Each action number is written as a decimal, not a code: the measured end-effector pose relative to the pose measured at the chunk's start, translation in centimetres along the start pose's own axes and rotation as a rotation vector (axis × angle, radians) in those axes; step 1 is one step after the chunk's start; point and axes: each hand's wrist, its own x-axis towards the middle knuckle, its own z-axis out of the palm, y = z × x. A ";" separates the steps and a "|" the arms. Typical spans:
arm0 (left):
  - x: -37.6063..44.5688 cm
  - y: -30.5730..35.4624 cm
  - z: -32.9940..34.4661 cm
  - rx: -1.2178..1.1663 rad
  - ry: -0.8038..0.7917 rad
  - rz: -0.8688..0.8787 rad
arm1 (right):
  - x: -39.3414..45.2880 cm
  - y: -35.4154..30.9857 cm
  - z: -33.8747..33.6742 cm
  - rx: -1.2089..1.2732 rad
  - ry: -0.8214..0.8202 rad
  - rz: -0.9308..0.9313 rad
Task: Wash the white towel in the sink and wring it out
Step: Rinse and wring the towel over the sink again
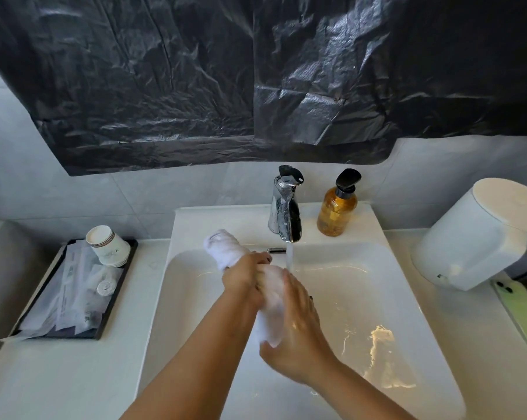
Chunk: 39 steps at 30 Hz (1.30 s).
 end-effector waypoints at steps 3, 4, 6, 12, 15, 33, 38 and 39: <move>-1.2 -0.4 1.1 0.010 -0.098 -0.093 | 2.5 0.0 0.0 -0.070 0.216 0.127; -1.6 -0.6 1.5 0.015 -0.106 -0.083 | 3.3 0.1 -0.6 -0.118 0.239 0.162; -1.5 -1.2 2.0 -0.043 -0.101 0.009 | 4.5 0.5 -1.7 -0.176 0.130 0.233; -1.5 -1.1 1.8 0.041 -0.159 0.260 | 7.3 1.2 -3.6 0.010 -0.115 0.349; -1.3 -1.1 1.6 0.157 -0.201 0.336 | 8.0 1.4 -3.9 0.193 -0.225 0.359; -0.9 -4.9 -3.6 0.244 -0.889 0.055 | 9.9 -0.4 -5.2 0.691 -0.234 0.351; -2.2 -5.0 -1.3 0.383 -0.687 0.023 | 10.3 -1.2 -6.1 0.744 -0.509 0.352; -2.2 -5.2 -0.7 0.416 -0.605 0.057 | 10.6 -1.3 -6.4 0.759 -0.537 0.386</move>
